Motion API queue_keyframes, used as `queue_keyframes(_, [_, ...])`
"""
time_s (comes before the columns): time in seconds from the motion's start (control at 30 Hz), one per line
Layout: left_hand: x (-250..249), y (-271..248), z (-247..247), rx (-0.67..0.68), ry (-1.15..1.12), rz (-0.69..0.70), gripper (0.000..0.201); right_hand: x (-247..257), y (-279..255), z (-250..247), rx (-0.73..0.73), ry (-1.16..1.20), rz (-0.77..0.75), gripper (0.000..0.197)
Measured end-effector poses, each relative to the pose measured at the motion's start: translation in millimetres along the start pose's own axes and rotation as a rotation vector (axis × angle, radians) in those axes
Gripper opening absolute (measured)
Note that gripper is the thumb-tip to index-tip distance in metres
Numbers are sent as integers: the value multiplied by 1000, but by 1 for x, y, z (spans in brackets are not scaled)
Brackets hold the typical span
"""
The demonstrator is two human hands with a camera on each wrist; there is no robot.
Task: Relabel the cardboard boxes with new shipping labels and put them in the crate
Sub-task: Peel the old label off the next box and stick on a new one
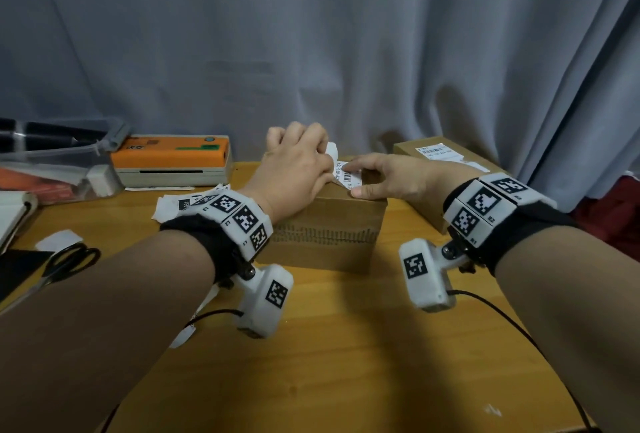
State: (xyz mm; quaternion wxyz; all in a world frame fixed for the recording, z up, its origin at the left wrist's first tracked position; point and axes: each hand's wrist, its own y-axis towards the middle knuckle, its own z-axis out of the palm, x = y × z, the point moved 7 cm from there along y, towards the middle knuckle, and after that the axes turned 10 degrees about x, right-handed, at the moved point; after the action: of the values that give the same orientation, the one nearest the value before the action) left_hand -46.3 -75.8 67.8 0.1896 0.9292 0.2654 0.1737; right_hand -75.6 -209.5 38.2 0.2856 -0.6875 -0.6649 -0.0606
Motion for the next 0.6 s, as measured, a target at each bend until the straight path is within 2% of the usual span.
queue_keyframes(0.27, [12,3,10,52,-247,-200,20,-4,0,1,-13,7,5,62])
queue_keyframes(0.6, [25,-3,25,84,-459,-380,16,-2,-6,4,-18,35,6,60])
